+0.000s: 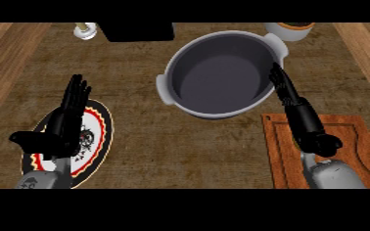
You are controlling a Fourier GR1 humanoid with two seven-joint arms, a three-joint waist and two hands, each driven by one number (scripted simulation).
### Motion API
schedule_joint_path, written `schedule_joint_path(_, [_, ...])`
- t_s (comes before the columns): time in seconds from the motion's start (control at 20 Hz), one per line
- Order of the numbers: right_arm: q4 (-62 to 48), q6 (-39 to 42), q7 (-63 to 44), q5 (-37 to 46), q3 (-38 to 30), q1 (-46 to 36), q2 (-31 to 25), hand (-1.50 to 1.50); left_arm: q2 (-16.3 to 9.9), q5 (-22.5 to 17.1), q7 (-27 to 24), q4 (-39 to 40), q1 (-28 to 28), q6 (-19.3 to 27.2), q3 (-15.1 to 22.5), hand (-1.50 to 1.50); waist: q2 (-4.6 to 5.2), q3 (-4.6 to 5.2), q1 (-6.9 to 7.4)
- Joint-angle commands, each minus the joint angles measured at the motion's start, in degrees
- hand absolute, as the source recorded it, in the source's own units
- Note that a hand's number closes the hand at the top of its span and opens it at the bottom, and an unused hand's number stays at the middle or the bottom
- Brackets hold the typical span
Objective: Pick the lemon from the cutting board and place it in the pot
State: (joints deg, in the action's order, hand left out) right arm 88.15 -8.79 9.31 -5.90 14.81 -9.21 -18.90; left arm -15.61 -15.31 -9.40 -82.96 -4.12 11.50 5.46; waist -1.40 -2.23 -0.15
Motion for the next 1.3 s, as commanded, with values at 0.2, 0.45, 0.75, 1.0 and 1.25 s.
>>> schedule_joint_path(0.2, [-1.0, 17.2, -3.2, -18.9, -6.0, -0.1, -1.5, -1.50, -1.9, 1.0, 15.1, -5.9, -4.3, 2.5, 2.0, 0.00, 1.35, 2.07, -0.24])
schedule_joint_path(0.45, [-5.8, -3.4, 11.4, 5.6, -11.0, 4.7, -9.0, -1.50, -0.5, -0.4, 15.8, -6.8, -0.9, 1.4, 3.7, 0.00, 1.12, 2.00, -1.66])
schedule_joint_path(0.75, [4.3, 5.1, 25.8, 3.1, -16.4, 19.8, -17.1, -1.50, -2.0, -0.3, 25.5, -11.8, -4.5, 2.8, 3.2, 0.00, 1.12, 2.19, -1.08])
schedule_joint_path(1.0, [14.1, 7.7, 10.9, 6.2, -22.2, 25.5, -30.4, -1.50, 0.3, 2.1, 22.1, -9.4, -3.7, 5.0, 3.9, 0.00, 1.00, 2.43, -2.51])
schedule_joint_path(1.25, [18.7, 15.4, 1.9, 6.1, -26.3, 27.6, -38.7, -1.50, 0.2, 1.9, 24.5, -12.0, -3.8, 3.7, 5.0, 0.00, 1.22, 2.34, -1.26])
